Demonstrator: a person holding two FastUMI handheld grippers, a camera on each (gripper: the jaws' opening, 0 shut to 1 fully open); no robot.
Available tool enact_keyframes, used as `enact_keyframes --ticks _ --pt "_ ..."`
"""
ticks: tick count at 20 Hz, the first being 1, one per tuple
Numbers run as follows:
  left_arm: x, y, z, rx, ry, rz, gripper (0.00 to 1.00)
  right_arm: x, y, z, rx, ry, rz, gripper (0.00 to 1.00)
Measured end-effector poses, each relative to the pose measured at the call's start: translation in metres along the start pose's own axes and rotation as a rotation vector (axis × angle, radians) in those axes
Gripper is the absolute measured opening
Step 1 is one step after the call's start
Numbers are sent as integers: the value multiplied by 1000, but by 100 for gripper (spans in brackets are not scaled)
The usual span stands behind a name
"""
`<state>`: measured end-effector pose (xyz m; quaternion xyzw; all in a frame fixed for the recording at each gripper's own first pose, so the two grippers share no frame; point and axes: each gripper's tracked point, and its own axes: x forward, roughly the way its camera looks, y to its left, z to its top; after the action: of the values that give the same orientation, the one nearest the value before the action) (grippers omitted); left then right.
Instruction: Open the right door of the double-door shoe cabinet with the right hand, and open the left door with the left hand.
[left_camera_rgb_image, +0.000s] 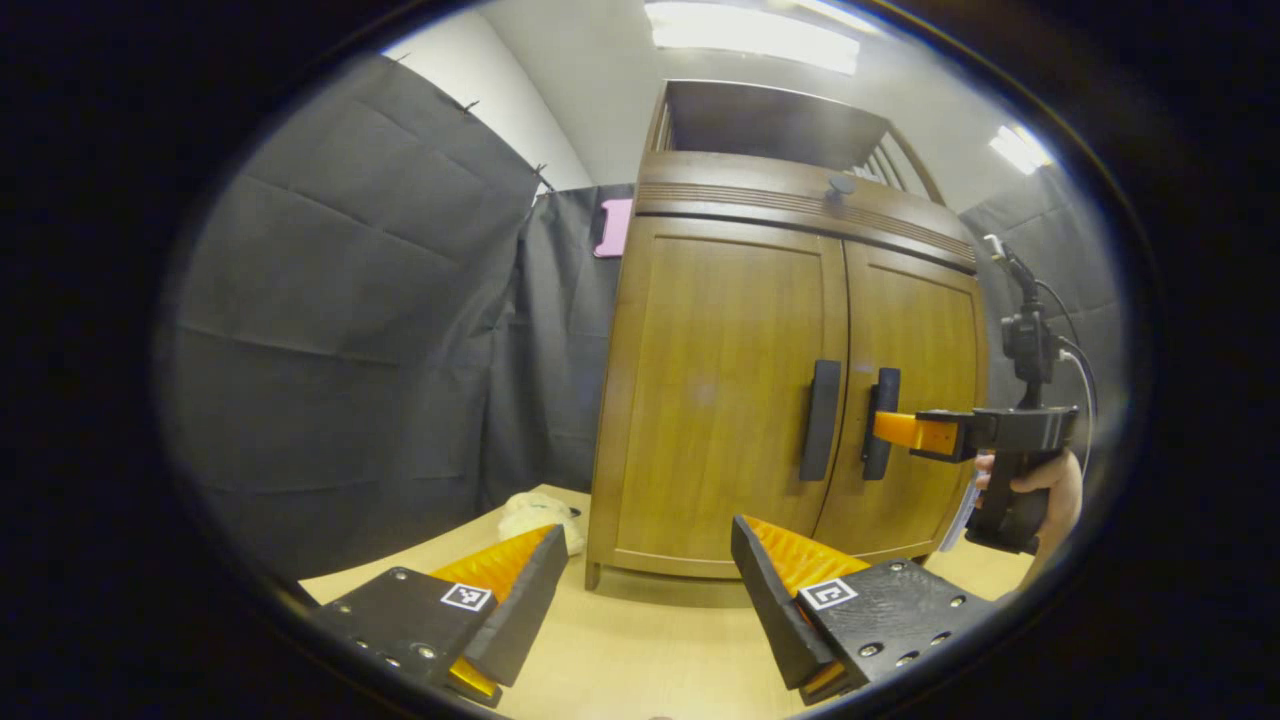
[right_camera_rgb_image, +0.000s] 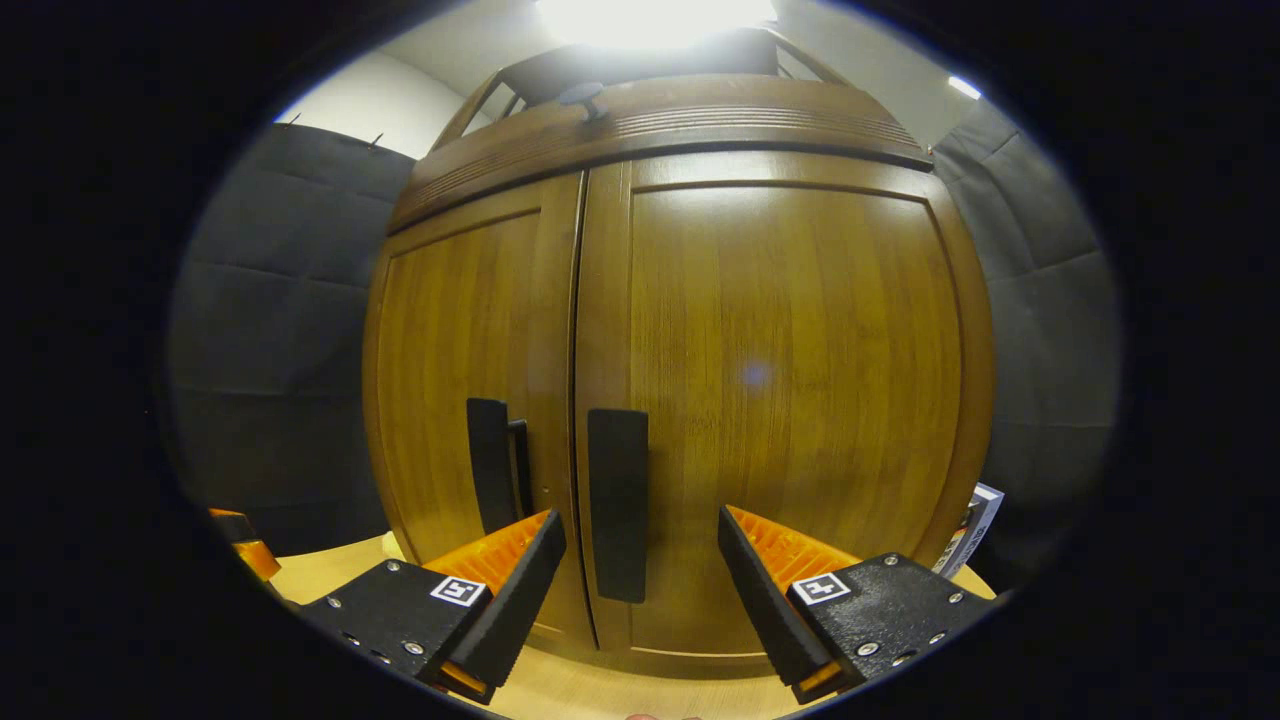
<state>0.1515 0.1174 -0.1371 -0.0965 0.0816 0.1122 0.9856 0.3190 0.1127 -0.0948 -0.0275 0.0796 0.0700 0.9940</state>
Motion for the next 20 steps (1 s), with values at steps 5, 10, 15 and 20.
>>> enact_keyframes --ticks 5,10,15,20 --pt "8 3 -7 2 17 -6 99 20 2 -8 7 22 -9 95" --pt "11 -2 -6 5 30 0 95 26 14 -12 21 23 23 63" --pt "11 -4 1 8 39 1 99 30 14 -19 54 40 30 34" --pt "9 -4 3 3 42 -2 99 25 17 -20 37 43 70 14"
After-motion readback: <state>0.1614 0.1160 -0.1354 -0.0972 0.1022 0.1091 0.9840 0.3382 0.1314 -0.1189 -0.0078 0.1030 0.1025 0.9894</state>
